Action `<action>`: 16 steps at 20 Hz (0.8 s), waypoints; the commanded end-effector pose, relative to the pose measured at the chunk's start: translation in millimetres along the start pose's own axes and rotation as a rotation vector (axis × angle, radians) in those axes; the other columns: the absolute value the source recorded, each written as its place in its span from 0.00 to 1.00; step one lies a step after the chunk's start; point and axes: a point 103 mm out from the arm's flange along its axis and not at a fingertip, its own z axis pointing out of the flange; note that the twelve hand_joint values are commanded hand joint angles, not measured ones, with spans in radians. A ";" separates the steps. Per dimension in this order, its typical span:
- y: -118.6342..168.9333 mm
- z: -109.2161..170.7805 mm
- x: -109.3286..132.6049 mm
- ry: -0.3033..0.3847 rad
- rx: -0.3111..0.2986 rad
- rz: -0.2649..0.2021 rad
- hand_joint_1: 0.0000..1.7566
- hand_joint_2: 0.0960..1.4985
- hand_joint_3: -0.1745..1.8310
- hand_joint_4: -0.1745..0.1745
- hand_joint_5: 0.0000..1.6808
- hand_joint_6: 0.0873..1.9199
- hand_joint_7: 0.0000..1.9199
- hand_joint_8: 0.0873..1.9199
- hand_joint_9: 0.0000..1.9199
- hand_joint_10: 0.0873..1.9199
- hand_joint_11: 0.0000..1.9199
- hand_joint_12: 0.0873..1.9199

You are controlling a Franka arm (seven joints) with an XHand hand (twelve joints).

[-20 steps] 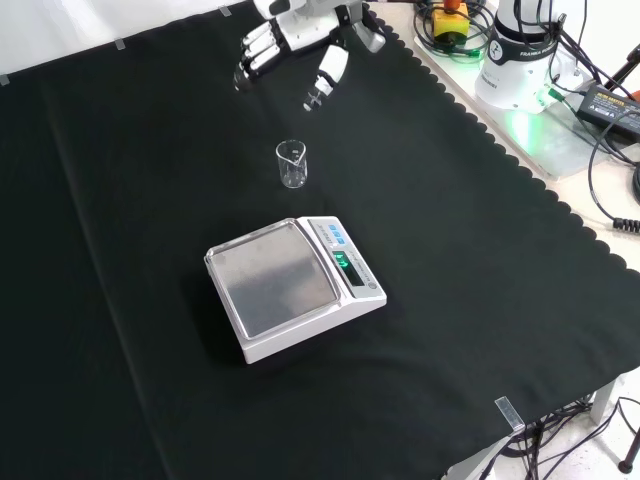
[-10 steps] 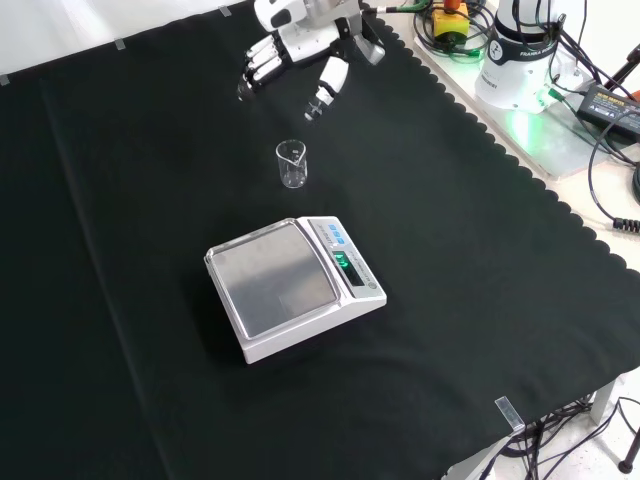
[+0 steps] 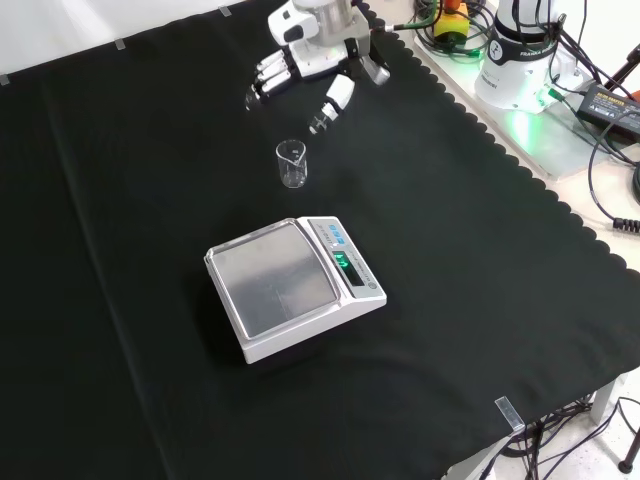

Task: Pick up the beaker.

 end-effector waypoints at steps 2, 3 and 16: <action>-0.4 26.3 7.8 -0.012 0.076 -0.022 0.20 0.59 0.21 0.27 0.17 0.00 0.04 0.42 0.17 0.45 0.12 0.78; 0.2 29.1 8.7 -0.014 0.086 -0.026 0.20 0.59 0.22 0.27 0.17 0.00 0.04 0.42 0.18 0.45 0.12 0.78; 11.4 57.2 12.7 -0.002 0.148 -0.045 0.21 0.59 0.22 0.26 0.17 0.00 0.04 0.43 0.18 0.45 0.12 0.78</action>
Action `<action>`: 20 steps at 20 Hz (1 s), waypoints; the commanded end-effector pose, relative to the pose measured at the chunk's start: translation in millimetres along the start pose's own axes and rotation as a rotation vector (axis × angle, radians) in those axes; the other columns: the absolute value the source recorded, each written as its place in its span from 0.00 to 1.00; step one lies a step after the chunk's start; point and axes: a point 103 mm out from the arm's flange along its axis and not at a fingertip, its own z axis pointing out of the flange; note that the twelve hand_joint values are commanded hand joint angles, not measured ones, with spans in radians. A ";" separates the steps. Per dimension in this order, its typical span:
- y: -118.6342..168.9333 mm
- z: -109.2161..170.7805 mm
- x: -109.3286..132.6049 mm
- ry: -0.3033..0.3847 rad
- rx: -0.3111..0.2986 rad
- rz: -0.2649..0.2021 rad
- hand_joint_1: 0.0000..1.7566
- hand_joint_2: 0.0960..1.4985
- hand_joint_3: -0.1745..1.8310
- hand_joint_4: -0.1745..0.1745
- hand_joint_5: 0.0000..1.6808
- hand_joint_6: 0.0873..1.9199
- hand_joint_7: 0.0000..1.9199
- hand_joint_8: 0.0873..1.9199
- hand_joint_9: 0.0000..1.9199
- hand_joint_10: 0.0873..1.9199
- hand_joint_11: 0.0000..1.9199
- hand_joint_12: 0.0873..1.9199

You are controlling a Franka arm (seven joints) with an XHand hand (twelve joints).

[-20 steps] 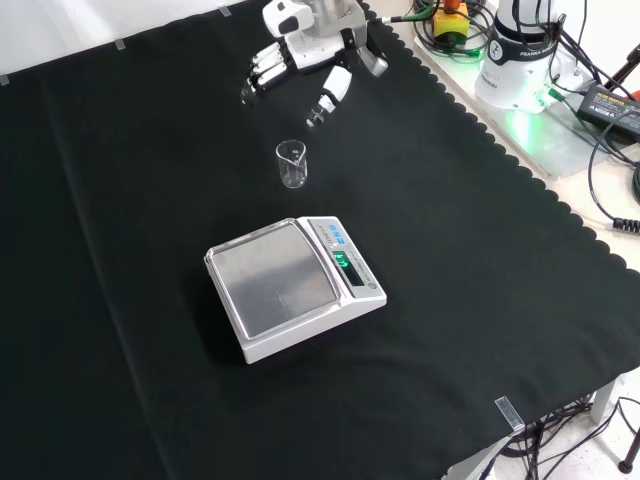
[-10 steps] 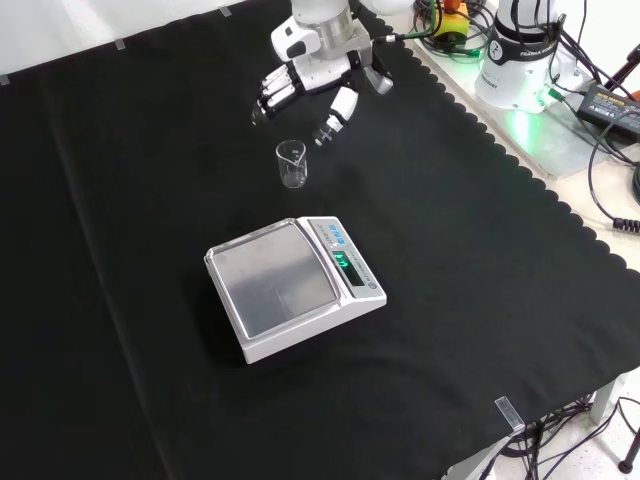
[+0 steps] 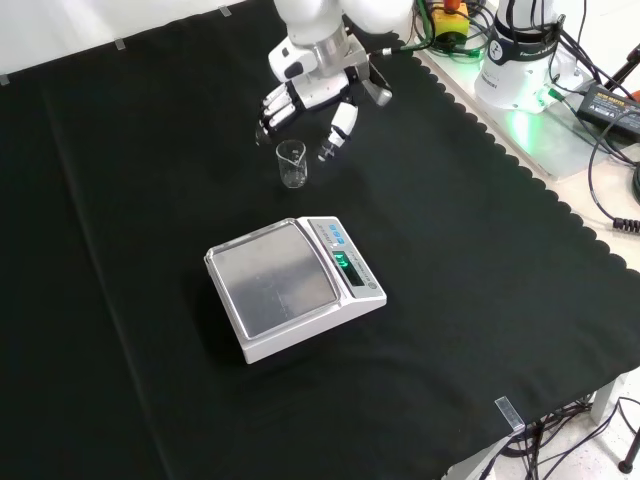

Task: Pick up the beaker.

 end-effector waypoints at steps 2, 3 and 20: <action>8.4 14.5 1.7 0.009 0.036 -0.008 0.21 0.59 0.22 0.26 0.17 0.00 0.04 0.43 0.18 0.45 0.12 0.78; 8.4 14.8 1.3 0.008 0.037 -0.007 0.21 0.59 0.22 0.26 0.17 0.00 0.04 0.43 0.18 0.45 0.12 0.78; 4.2 25.7 -26.7 0.046 0.067 0.035 0.21 0.59 0.22 0.26 0.18 0.00 0.04 0.43 0.19 0.45 0.17 0.76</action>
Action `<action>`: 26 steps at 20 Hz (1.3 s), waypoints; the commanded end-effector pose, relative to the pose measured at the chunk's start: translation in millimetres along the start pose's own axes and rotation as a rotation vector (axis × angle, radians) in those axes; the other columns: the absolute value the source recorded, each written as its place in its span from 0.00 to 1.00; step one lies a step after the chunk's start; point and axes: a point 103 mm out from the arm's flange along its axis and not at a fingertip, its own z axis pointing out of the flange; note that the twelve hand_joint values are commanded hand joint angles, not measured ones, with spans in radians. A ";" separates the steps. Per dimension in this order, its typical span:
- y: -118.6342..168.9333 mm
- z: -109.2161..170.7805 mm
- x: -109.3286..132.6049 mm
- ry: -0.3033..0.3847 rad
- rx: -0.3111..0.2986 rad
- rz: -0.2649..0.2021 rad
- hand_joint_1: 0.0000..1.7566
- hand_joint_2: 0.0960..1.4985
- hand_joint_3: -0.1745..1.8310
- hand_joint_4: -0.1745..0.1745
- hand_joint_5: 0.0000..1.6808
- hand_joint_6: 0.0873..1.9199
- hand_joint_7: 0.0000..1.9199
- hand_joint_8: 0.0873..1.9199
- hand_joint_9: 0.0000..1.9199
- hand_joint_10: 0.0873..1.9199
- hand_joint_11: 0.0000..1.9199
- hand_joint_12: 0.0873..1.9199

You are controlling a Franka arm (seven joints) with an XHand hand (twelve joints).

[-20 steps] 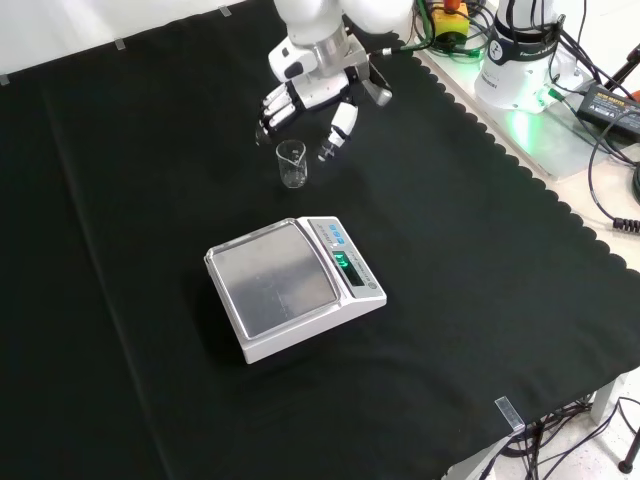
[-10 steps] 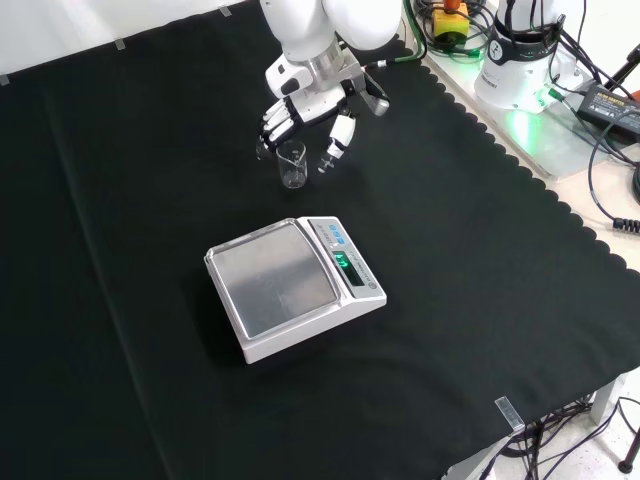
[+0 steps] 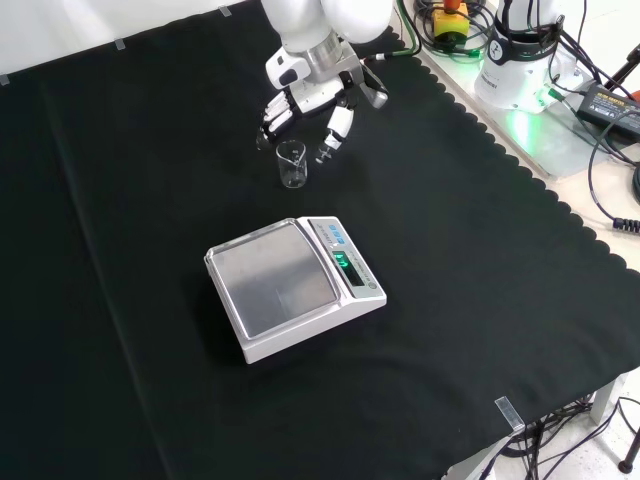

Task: Pick up the beaker.

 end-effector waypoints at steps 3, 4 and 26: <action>7.2 8.1 3.5 0.006 0.018 -0.007 0.21 0.58 0.22 0.26 0.18 0.00 0.04 0.43 0.22 0.44 0.20 0.75; 8.9 8.9 4.7 0.006 0.020 -0.009 0.21 0.58 0.23 0.25 0.18 0.00 0.04 0.43 0.22 0.44 0.21 0.75; 7.8 6.7 7.4 -0.088 -0.098 0.014 0.44 0.55 0.31 0.02 0.39 0.18 0.41 0.45 0.72 0.25 0.65 0.50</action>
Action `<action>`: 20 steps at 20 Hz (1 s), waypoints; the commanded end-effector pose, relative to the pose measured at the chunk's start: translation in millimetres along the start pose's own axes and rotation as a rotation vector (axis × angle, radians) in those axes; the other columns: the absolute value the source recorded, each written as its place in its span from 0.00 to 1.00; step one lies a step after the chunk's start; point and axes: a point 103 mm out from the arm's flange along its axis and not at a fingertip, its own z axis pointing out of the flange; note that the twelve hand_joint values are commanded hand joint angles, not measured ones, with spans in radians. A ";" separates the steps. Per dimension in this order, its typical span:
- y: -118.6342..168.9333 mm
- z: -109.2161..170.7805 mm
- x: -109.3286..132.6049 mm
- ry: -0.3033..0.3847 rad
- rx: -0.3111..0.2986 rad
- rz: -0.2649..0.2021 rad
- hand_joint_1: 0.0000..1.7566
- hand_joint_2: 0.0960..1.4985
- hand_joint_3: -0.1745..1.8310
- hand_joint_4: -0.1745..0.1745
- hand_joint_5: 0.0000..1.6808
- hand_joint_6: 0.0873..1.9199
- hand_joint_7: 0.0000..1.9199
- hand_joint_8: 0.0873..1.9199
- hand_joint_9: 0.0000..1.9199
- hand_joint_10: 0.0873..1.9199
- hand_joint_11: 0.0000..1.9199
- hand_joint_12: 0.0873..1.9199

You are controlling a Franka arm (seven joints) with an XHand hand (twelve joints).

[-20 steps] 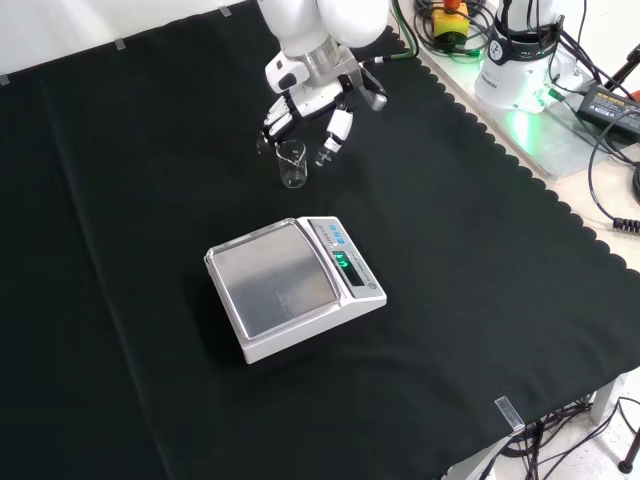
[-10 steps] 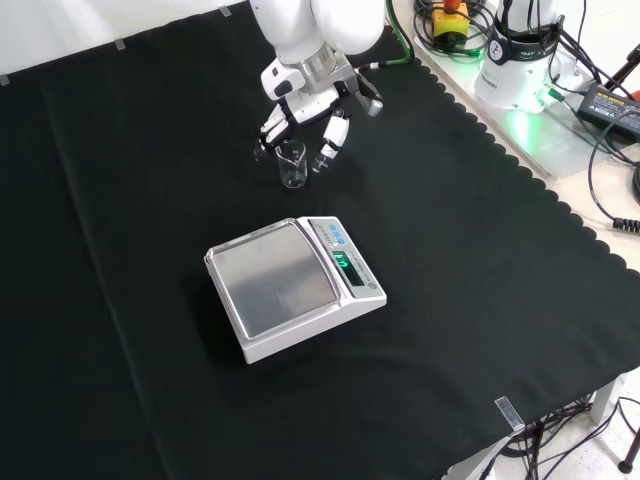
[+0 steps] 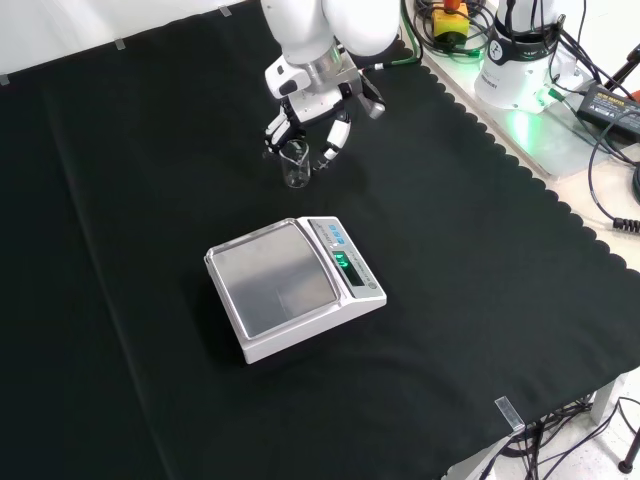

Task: Pick up the beaker.

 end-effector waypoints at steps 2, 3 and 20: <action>-3.5 -2.1 1.7 -0.040 -0.053 0.005 0.46 0.55 0.32 0.00 0.41 0.27 0.46 0.44 0.76 0.23 0.69 0.47; -3.4 -2.0 1.8 -0.045 -0.055 0.007 0.47 0.55 0.32 0.00 0.42 0.29 0.48 0.44 0.78 0.23 0.71 0.46; -13.1 -90.0 -8.7 -0.029 -0.215 -0.033 0.66 0.51 0.35 0.02 0.64 0.48 0.79 0.29 0.95 0.13 0.85 0.34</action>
